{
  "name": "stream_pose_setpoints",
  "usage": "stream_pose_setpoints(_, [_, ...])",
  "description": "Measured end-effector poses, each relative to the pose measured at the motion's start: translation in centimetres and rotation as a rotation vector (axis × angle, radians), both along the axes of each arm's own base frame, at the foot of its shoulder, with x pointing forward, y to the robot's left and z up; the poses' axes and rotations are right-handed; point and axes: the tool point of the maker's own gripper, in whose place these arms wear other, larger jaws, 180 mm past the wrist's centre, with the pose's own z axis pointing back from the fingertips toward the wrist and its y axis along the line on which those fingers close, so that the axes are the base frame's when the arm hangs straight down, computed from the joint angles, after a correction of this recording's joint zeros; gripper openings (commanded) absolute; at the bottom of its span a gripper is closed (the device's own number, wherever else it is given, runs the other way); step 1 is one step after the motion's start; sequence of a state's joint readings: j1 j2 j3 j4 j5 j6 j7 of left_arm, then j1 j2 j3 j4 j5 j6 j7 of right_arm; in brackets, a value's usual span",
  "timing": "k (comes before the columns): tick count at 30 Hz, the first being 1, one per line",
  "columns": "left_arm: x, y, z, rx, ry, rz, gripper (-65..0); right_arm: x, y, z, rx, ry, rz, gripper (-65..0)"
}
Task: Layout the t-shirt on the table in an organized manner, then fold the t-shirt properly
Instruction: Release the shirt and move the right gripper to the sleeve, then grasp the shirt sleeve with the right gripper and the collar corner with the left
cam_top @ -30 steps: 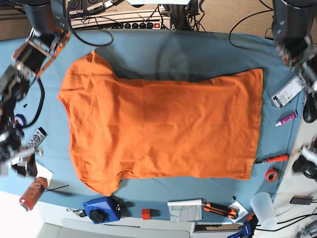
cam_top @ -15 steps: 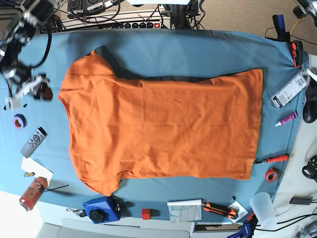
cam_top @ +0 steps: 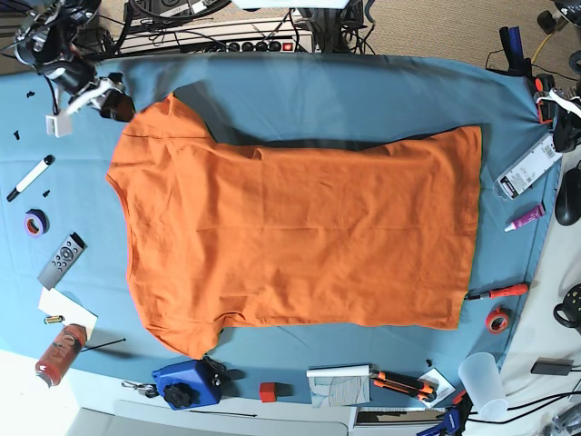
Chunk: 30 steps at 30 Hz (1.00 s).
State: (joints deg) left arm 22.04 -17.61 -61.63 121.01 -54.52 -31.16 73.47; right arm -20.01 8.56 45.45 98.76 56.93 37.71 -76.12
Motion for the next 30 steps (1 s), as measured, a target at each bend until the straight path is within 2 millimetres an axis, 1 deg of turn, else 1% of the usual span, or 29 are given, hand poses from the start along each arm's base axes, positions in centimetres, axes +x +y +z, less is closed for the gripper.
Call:
stream_pose_setpoints(3, [0.0, 0.0, 0.0, 0.0, 0.001, 0.0, -65.0, 0.6, 2.1, -1.5, 0.065, 0.009, 0.039, -42.3])
stream_pose_setpoints(5, [0.0, 0.0, 0.0, 0.0, -0.001, -0.001, -65.0, 1.6, 3.3, -2.1, 0.135, -0.026, 0.036, -42.3])
stream_pose_setpoints(9, [0.0, 0.0, 0.0, 0.001, 0.0, 0.0, -65.0, 3.5, 5.1, -3.4, 0.281, -0.065, 0.004, -42.3])
stream_pose_setpoints(11, [0.0, 0.0, 0.0, 0.0, 0.0, 0.0, -65.0, 3.6, 5.9, -3.9, 0.298, -0.062, 0.019, -42.3])
stream_pose_setpoints(14, [0.0, -0.1, 0.1, -0.005, -0.004, -0.003, -65.0, 3.5, 6.3, -4.0, 0.307, -0.061, 0.043, -43.0])
stream_pose_setpoints(15, [0.1, -0.3, 0.2, -0.014, -0.012, -0.009, -65.0, 3.5, 6.4, -3.9, 0.309, -0.055, 0.05, -46.5])
stream_pose_setpoints(16, [0.2, -0.4, 0.3, -0.022, -0.018, -0.013, -63.4, 3.3, 6.4, -4.1, 0.303, -0.041, 0.065, -51.6])
stream_pose_setpoints(18, [0.1, -0.8, 0.1, -0.039, -0.022, -0.011, -55.2, 3.1, 6.4, -4.3, 0.287, -0.019, 0.083, -63.5])
stream_pose_setpoints(19, [0.1, -1.0, -0.1, -0.053, -0.023, -0.007, -51.7, 2.9, 6.3, -4.4, 0.282, -0.013, 0.093, -65.0])
stream_pose_setpoints(20, [0.0, -1.4, -0.3, -0.071, -0.027, -0.004, -49.5, 2.7, 6.3, -4.5, 0.277, 0.0, 0.104, -65.0])
stream_pose_setpoints(22, [-0.1, -2.3, -0.7, -0.117, -0.039, 0.003, -49.1, 2.6, 6.2, -4.3, 0.263, 0.018, 0.112, -65.0])
stream_pose_setpoints(24, [-0.2, -3.0, -1.0, -0.153, -0.047, 0.009, -49.1, 2.7, 5.8, -3.6, 0.242, 0.014, 0.103, -65.0])
stream_pose_setpoints(26, [-0.3, -3.2, -1.2, -0.165, -0.048, 0.014, -49.1, 2.2, 6.0, -3.2, 0.205, 0.019, 0.117, -65.0])
stream_pose_setpoints(28, [-0.3, -3.3, -1.2, -0.171, -0.048, 0.014, -49.1, 1.4, 5.7, -2.6, 0.129, 0.048, 0.156, -65.0])
stream_pose_setpoints(29, [-0.4, -3.3, -1.3, -0.171, -0.047, 0.014, -49.1, 1.0, 5.3, -2.1, 0.079, 0.06, 0.167, -65.0])
stream_pose_setpoints(30, [-0.4, -3.4, -1.3, -0.172, -0.047, 0.015, -49.1, 1.0, 4.9, -1.2, 0.044, 0.041, 0.17, -65.0])
